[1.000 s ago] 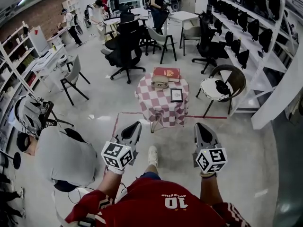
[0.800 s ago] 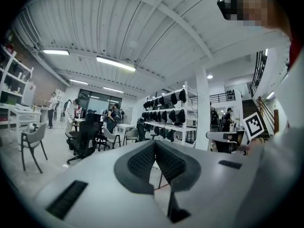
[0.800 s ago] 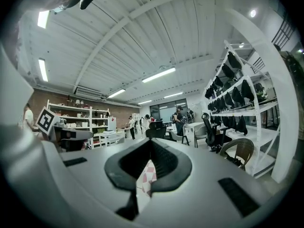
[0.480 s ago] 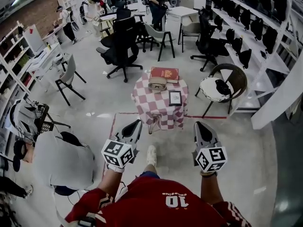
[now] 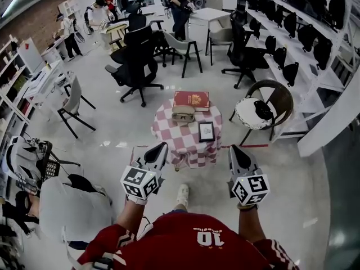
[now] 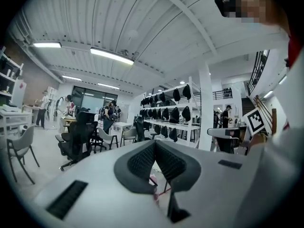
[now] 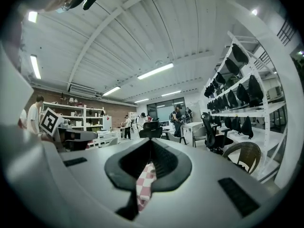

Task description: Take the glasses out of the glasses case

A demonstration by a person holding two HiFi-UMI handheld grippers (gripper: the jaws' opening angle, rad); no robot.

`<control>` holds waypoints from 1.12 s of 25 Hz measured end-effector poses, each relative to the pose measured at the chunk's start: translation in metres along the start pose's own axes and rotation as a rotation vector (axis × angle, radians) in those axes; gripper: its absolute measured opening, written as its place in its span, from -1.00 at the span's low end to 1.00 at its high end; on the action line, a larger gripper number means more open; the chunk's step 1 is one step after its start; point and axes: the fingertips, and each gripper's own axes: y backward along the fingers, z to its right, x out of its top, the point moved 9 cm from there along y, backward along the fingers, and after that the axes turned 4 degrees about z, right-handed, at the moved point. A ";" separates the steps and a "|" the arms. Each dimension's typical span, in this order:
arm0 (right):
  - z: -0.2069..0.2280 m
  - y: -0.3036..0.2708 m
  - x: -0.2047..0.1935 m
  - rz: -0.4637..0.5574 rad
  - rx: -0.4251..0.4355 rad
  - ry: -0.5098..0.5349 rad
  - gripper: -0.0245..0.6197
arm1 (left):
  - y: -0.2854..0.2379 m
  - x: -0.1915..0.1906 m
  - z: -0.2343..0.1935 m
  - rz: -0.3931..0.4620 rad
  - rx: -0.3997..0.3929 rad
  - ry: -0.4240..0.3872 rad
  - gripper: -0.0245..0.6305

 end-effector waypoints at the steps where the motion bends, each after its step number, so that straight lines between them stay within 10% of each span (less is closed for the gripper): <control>1: 0.004 -0.013 0.003 0.003 -0.004 0.001 -0.87 | -0.011 0.003 -0.010 0.002 -0.004 -0.001 -0.90; 28: 0.048 -0.264 0.003 -0.037 -0.081 0.015 -0.87 | -0.207 0.003 -0.217 -0.020 -0.103 0.010 -0.90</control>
